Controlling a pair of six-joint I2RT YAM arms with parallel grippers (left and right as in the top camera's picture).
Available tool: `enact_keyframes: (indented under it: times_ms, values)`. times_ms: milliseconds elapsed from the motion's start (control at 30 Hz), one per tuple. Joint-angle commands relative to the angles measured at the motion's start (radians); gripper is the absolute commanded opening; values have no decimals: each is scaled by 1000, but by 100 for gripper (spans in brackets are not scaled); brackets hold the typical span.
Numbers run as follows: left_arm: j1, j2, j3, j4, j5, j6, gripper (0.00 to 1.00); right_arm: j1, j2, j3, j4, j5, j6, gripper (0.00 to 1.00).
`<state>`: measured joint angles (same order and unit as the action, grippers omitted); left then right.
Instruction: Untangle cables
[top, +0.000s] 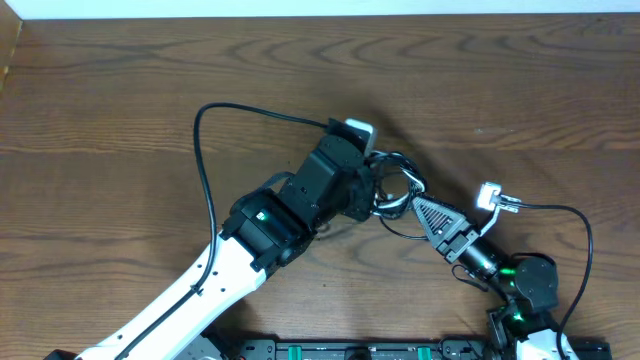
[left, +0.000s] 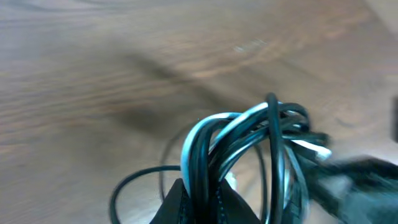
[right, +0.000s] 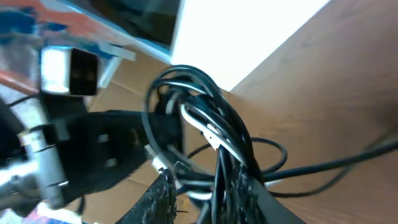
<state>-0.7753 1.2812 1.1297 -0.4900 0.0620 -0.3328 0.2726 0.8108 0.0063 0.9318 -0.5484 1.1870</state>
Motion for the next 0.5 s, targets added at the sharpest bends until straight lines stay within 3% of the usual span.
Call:
enact_keyframes:
  times_ms: [0, 167, 467]
  values:
    - [0, 0, 5, 10, 222, 34, 7, -4, 0, 0, -10, 29, -26, 28]
    - [0, 0, 5, 57, 475, 81, 8, -4, 1, 0, -122, 124, -40, 25]
    - [0, 0, 5, 265, 955, 127, 8, -4, 1, 0, -246, 253, -40, 28]
